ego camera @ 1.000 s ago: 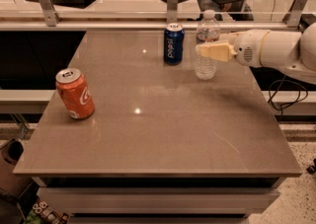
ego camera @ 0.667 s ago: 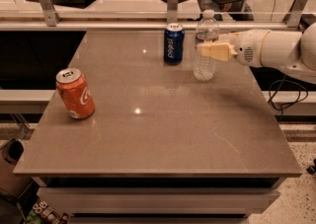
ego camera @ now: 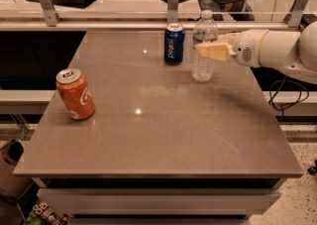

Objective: Move water bottle near coke can

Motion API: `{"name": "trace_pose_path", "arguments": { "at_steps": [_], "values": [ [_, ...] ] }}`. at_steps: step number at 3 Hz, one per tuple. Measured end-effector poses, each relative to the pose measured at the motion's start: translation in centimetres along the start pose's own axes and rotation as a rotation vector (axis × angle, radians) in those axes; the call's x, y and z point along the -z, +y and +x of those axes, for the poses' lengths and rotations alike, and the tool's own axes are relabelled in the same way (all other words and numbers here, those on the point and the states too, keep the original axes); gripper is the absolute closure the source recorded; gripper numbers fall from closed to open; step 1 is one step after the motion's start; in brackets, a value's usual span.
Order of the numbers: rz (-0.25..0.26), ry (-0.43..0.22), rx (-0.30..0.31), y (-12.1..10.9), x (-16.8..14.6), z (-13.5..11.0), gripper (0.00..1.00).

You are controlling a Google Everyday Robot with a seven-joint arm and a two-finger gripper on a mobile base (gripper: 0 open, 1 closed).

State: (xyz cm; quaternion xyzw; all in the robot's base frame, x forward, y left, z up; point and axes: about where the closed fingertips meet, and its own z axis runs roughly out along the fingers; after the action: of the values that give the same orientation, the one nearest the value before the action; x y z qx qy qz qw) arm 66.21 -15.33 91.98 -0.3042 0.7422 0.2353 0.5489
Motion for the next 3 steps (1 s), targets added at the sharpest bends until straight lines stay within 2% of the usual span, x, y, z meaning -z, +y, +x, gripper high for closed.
{"name": "trace_pose_path", "arguments": {
  "at_steps": [1, 3],
  "values": [
    [-0.002, -0.001, 0.0, 0.0, -0.1, 0.0, 1.0],
    [-0.02, -0.039, 0.022, 1.7, 1.1, -2.1, 1.0]
  ]
}}
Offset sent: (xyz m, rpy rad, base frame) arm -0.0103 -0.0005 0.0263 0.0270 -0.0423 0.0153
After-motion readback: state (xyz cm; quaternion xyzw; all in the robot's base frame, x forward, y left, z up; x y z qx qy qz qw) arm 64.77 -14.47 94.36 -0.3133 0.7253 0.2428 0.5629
